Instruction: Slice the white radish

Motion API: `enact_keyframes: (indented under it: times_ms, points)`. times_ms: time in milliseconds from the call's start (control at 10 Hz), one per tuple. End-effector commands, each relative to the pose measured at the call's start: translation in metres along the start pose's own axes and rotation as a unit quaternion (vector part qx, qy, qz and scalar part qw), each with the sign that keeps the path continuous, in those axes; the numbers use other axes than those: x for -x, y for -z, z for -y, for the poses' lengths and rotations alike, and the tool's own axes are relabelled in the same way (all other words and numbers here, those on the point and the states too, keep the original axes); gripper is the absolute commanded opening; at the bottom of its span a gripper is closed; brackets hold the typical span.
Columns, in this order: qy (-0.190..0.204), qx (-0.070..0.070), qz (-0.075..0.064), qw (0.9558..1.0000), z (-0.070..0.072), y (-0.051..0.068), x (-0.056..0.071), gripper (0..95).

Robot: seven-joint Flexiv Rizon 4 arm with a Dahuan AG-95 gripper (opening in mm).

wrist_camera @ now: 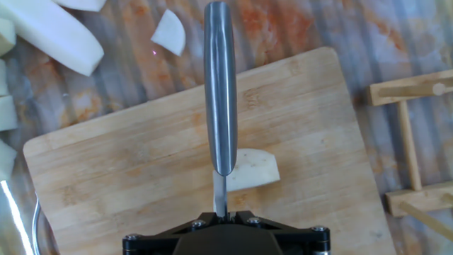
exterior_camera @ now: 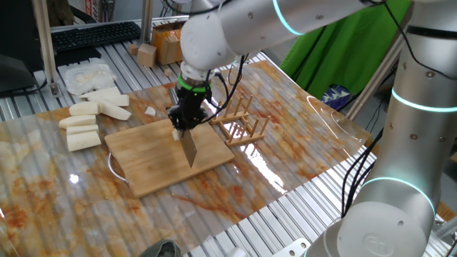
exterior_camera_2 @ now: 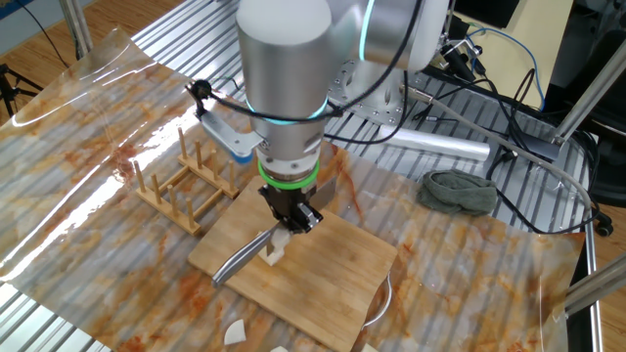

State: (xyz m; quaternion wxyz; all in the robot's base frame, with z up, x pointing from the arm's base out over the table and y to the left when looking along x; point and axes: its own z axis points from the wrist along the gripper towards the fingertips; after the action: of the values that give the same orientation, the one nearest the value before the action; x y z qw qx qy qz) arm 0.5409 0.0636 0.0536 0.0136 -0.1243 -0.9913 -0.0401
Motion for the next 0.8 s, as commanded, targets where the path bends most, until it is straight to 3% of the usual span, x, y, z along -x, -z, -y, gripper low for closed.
enact_keyframes:
  times_ms: [100,400,600,800]
  points:
    - [-0.001,0.0,0.002,1.0,0.0,-0.006,0.0,0.0]
    - [-0.002,0.002,0.004,1.0,-0.001,-0.009,0.0,0.0]
    - [-0.001,0.001,-0.004,1.0,0.002,0.002,-0.003,0.0]
    - [0.002,-0.006,0.0,1.0,0.003,0.004,-0.003,0.0]
